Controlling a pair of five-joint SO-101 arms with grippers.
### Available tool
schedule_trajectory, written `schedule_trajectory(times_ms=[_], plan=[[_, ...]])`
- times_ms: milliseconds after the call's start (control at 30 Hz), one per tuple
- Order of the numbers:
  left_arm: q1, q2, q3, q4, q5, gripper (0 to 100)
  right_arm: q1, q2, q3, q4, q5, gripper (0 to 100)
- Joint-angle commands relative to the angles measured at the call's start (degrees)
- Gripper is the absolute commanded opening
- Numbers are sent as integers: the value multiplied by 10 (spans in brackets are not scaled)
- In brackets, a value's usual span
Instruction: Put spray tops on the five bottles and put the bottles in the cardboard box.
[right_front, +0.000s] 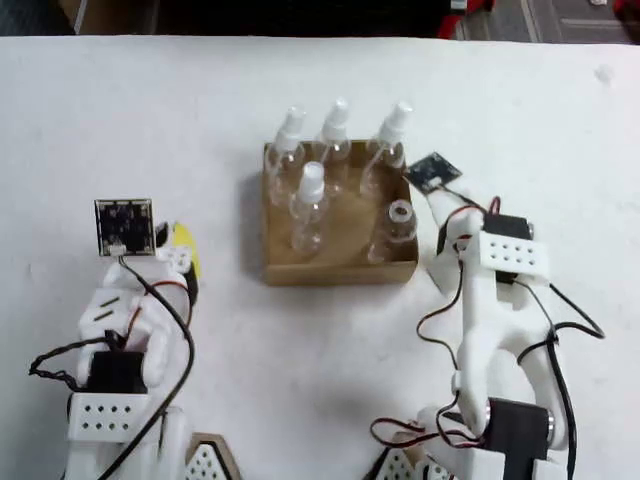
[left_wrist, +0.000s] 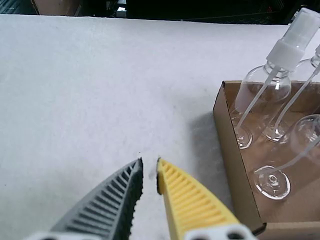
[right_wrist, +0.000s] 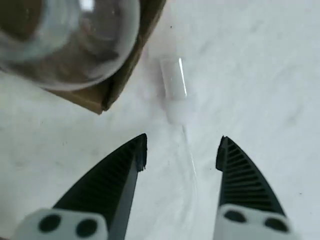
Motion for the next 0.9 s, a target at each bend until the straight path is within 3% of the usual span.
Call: schedule_trajectory(times_ms=[0,367,567,867], plan=[[7,-7,-3,-12,0,68,-4,22,-7,-31,11,201],[7,-7,-3,-14,0,68,31,116,-8,-108,11,187],[7,-7,-3,-14,0,68,31,122,-3,-146,12,12],[7,-7,-3,-13,0,68,93,116,-11,-153,11,30]])
